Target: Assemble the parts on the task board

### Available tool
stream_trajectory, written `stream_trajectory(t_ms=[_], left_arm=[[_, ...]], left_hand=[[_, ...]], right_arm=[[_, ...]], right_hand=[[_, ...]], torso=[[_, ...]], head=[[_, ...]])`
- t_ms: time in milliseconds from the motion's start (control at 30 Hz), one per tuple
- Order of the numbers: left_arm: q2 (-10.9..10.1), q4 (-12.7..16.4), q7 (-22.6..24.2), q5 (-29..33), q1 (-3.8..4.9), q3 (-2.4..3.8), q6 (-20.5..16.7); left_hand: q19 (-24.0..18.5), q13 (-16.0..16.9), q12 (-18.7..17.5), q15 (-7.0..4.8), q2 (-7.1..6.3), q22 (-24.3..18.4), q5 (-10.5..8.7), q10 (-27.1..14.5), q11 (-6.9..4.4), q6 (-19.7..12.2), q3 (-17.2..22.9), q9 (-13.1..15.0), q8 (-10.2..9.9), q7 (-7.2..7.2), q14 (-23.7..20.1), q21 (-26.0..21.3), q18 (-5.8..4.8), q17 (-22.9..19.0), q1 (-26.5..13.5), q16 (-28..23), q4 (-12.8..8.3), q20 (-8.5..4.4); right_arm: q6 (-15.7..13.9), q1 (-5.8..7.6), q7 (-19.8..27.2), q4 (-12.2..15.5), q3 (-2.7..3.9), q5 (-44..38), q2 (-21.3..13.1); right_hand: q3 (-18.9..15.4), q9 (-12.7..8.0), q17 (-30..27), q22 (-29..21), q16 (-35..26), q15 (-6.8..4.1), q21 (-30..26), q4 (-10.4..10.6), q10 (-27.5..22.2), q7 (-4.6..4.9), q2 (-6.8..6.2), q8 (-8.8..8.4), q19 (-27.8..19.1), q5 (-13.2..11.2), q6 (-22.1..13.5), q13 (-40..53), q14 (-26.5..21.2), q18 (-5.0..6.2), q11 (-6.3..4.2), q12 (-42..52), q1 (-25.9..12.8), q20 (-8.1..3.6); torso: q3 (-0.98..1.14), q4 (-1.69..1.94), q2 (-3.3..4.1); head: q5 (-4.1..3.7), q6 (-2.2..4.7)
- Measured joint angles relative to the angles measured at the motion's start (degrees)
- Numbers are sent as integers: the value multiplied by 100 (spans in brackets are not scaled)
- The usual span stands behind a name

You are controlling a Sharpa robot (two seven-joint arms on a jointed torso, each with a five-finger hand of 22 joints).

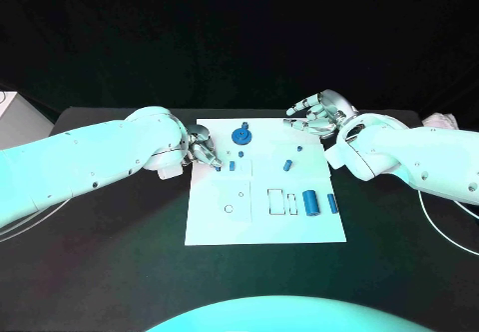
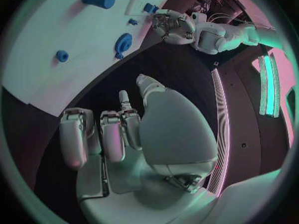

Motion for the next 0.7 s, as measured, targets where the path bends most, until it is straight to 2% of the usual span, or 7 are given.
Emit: stream_trajectory(t_ms=[300, 400, 633, 667, 700], left_arm=[[28, -29, -10, -5, 6, -7, 66], [49, -37, -11, 0, 8, -40, 81], [75, -75, -3, 27, 23, -79, 78], [77, -80, -1, 33, 24, -81, 76], [79, -82, 2, 37, 25, -82, 74]], left_hand=[[0, -2, 0, 0, 8, 1, -1, 0, 1, 13, 0, 0, 0, -11, 0, 0, 1, 0, -52, 0, 0, 0], [0, -39, 0, 0, 45, 1, -3, 1, 1, 13, -18, -12, 2, -11, 0, 0, 1, 0, -90, 0, -18, 0], [-22, -42, -34, -24, 136, 0, -119, 43, -21, 0, -199, 12, -18, -90, 24, -31, 1, 0, -331, 0, -201, -21], [-22, -42, -34, -24, 137, 0, -142, 43, -21, 3, -146, 9, -38, -93, 24, -30, 2, 0, -387, 0, -301, -21], [-22, -40, -34, -36, 126, 0, -165, 43, -21, 9, 2, 9, -40, -99, 11, -30, 1, 0, -433, 0, -493, -21]], right_arm=[[2, -1, 2, -3, 0, 1, 5], [2, -1, 4, -4, 0, 4, 6], [2, 1, 6, -5, 0, 10, 6], [2, 1, 6, -5, 0, 11, 6], [2, 1, 6, -5, 0, 11, 6]], right_hand=[[10, -1, 0, 0, 0, 0, -9, -10, 0, 0, 0, 0, 0, 0, 0, 0, 0, 0, 0, 0, 0, 0], [33, -7, -1, 2, 0, 0, -35, -32, 0, 0, 0, 0, 0, 0, 0, 0, 0, 0, 0, 0, 0, 0], [33, -7, -1, 4, 0, 0, -35, -32, 0, 0, 0, 0, 0, 0, 0, 0, 0, 0, 0, 0, 0, 0], [33, -7, -1, 4, 0, 0, -35, -32, 0, 0, 0, 0, 0, 0, 0, 0, 0, 0, 0, 0, 0, 0], [32, -7, -1, 4, 0, 0, -35, -32, 0, 0, 0, 0, 0, 0, 0, 0, 0, 0, 0, 0, 0, 0]], torso=[[-5, 2, -4], [-9, 1, -4], [-9, 2, -3], [-9, 2, -3], [-9, 2, -3]], head=[[-3, -12], [-9, -14], [-25, -24], [-26, -29], [-28, -31]])
